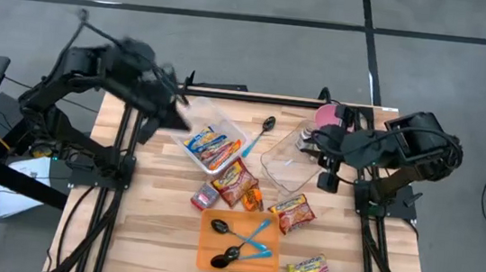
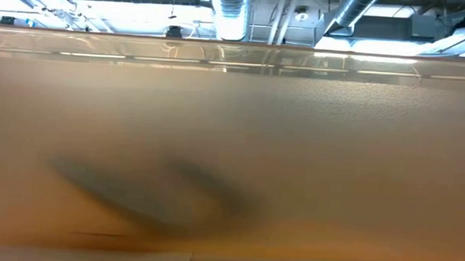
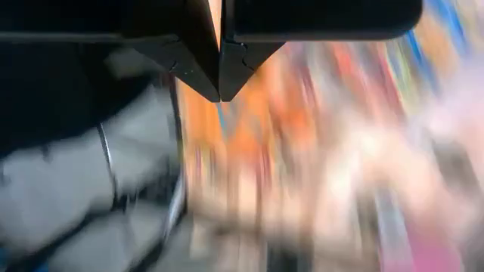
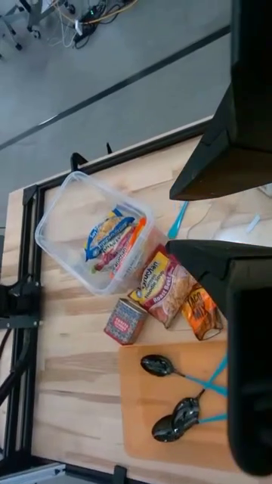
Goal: Pick & Place Food Item
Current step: Put the red seasoning can into the transparent bin
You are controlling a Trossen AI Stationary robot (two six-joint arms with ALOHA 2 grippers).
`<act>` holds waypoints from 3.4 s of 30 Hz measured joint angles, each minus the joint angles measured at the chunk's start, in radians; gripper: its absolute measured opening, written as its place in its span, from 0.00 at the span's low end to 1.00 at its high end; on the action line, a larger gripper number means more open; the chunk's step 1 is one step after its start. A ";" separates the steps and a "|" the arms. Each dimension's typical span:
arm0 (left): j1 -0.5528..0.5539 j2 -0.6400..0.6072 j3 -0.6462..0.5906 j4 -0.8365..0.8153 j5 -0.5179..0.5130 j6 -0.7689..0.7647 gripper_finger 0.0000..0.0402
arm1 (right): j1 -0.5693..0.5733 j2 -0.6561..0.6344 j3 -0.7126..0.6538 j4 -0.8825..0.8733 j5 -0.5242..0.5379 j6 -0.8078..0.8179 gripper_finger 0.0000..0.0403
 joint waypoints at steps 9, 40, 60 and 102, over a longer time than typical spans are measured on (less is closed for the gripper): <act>-0.465 -0.128 -0.395 0.045 -0.228 -0.685 0.00 | -0.001 -0.045 0.000 0.000 0.000 0.035 0.22; -0.722 -0.100 -1.101 0.577 -0.872 -1.137 0.00 | -0.003 -0.102 0.000 0.001 0.020 0.041 0.22; -0.513 0.039 -1.264 1.055 -0.658 -0.843 0.00 | -0.001 -0.102 0.000 0.001 0.027 0.038 0.22; -0.605 -0.397 -1.360 0.589 -0.627 -1.089 0.07 | -0.001 -0.100 0.000 0.005 0.026 0.057 0.22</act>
